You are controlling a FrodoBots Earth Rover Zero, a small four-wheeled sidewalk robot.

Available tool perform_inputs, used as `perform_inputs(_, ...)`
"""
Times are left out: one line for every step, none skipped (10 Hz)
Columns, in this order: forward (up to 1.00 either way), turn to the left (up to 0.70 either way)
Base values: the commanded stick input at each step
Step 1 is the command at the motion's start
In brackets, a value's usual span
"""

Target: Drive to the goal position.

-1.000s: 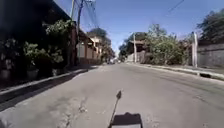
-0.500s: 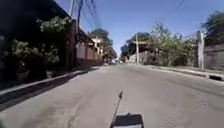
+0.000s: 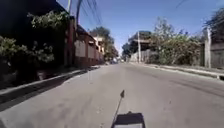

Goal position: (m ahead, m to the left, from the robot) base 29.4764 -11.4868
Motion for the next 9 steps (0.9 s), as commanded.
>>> perform_inputs(1.0,0.0)
perform_inputs(1.0,0.0)
perform_inputs(1.0,0.0)
perform_inputs(1.0,0.0)
perform_inputs(1.0,0.0)
perform_inputs(1.0,0.0)
perform_inputs(1.0,0.0)
perform_inputs(1.0,0.0)
perform_inputs(1.0,0.0)
